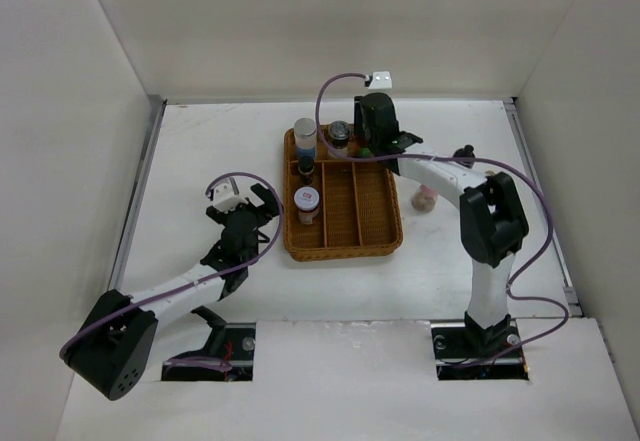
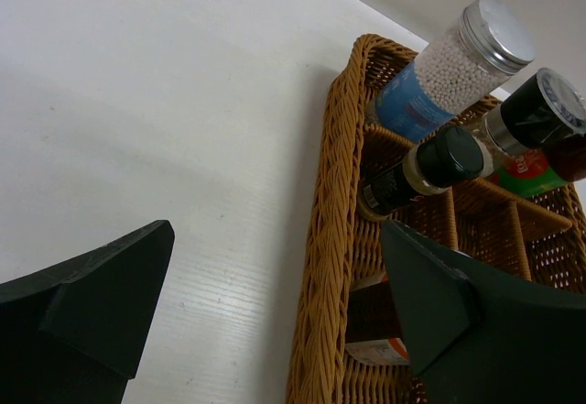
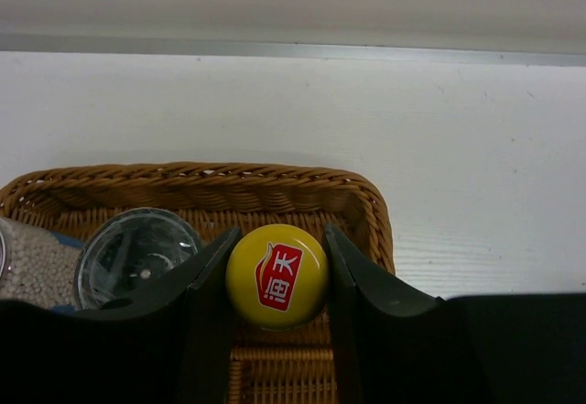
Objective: Organize the condiment bottles
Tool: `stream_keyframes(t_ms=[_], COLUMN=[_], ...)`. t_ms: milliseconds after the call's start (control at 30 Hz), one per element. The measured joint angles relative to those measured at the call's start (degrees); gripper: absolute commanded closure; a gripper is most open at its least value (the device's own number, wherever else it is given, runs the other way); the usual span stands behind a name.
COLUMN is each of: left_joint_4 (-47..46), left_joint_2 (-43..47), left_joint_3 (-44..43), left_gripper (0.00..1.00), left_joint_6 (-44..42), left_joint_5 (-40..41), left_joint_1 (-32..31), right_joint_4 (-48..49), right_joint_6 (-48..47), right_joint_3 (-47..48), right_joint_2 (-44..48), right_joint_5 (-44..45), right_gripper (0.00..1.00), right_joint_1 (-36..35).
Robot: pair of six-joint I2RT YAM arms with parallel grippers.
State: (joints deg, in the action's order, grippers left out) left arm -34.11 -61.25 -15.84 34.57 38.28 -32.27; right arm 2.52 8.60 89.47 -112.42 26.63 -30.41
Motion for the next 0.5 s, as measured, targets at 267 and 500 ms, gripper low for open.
stream_keyframes(t_ms=[267,500], left_joint_4=[0.0,0.0], left_joint_2=[0.0,0.0], left_joint_3=[0.0,0.0], left_gripper=[0.0,0.0], left_joint_6=[0.0,0.0], left_joint_5=[-0.02,-0.02], left_joint_1=[0.0,0.0], right_joint_4=[3.56,4.7], right_joint_6=[1.4,1.92], right_joint_3=[-2.19,-2.99], right_joint_2=[0.33,1.03], right_joint_5=[0.35,0.35], right_gripper=[0.35,0.22], right_joint_1=[0.0,0.0])
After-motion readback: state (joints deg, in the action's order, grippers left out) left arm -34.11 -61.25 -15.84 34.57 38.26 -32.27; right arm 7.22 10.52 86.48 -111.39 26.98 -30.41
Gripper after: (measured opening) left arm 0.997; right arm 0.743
